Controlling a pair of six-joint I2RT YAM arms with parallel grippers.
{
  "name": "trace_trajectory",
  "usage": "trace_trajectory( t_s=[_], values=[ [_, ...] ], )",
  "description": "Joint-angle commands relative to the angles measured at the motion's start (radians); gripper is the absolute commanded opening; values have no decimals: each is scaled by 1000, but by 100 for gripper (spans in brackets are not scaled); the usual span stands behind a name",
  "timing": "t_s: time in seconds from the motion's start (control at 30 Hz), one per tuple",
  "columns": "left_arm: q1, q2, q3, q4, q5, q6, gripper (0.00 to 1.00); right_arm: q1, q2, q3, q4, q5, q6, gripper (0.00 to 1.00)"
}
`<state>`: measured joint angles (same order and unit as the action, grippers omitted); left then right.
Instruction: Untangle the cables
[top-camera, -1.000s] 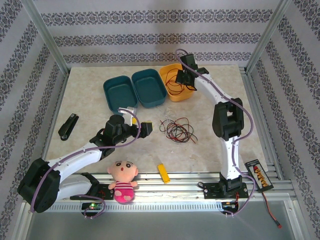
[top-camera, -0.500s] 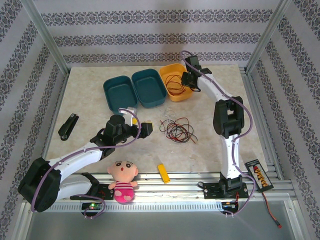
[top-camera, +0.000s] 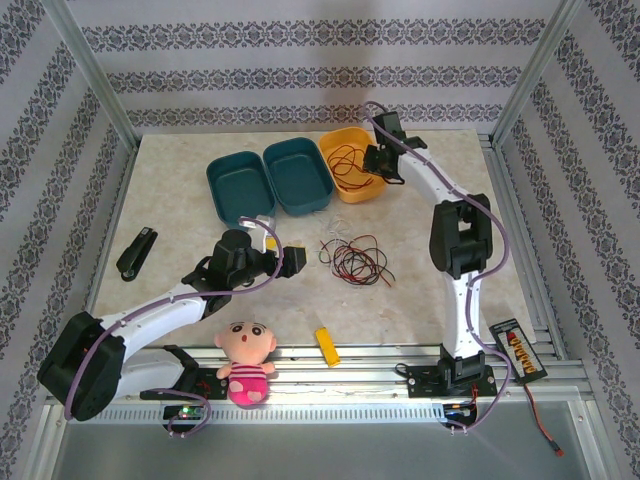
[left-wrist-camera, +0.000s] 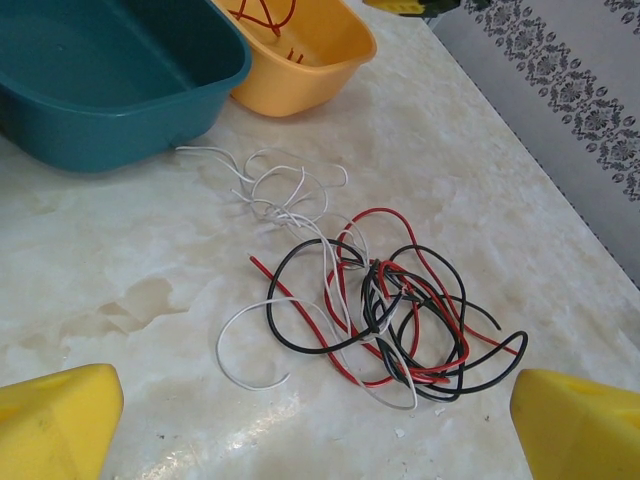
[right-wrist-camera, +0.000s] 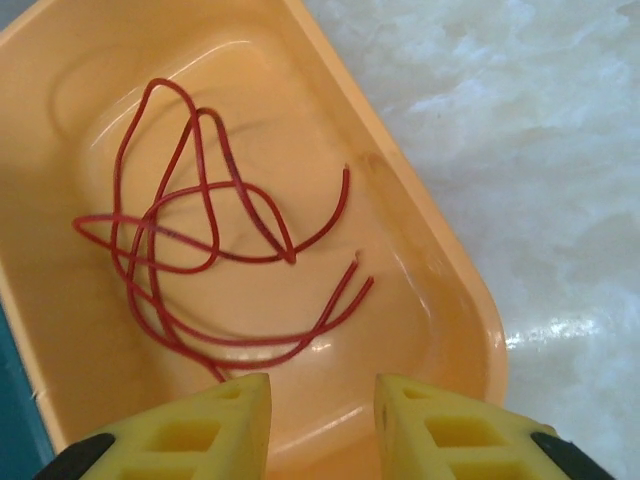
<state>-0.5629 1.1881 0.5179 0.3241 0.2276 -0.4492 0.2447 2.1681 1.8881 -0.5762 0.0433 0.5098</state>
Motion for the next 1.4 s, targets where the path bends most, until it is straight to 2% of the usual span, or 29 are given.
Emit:
trace_trajectory(
  t_s=[0.0, 0.27, 0.43, 0.67, 0.9, 1.37],
  values=[
    [-8, 18, 30, -12, 9, -12, 99, 10, -145, -85, 34, -14, -34, 32],
    [-8, 75, 60, -10, 8, -45, 99, 59, -451, -438, 99, 14, -34, 32],
    [-10, 136, 84, 16, 58, -55, 100, 76, -624, -664, 103, 30, -10, 32],
    [-39, 221, 137, -16, 65, -65, 100, 64, -733, -871, 92, -43, -65, 31],
    [-71, 317, 198, -52, 72, -72, 100, 79, -696, -919, 91, -22, -119, 30],
    [-84, 379, 200, 6, 89, -118, 98, 137, -444, -757, 63, -13, -151, 32]
  ],
)
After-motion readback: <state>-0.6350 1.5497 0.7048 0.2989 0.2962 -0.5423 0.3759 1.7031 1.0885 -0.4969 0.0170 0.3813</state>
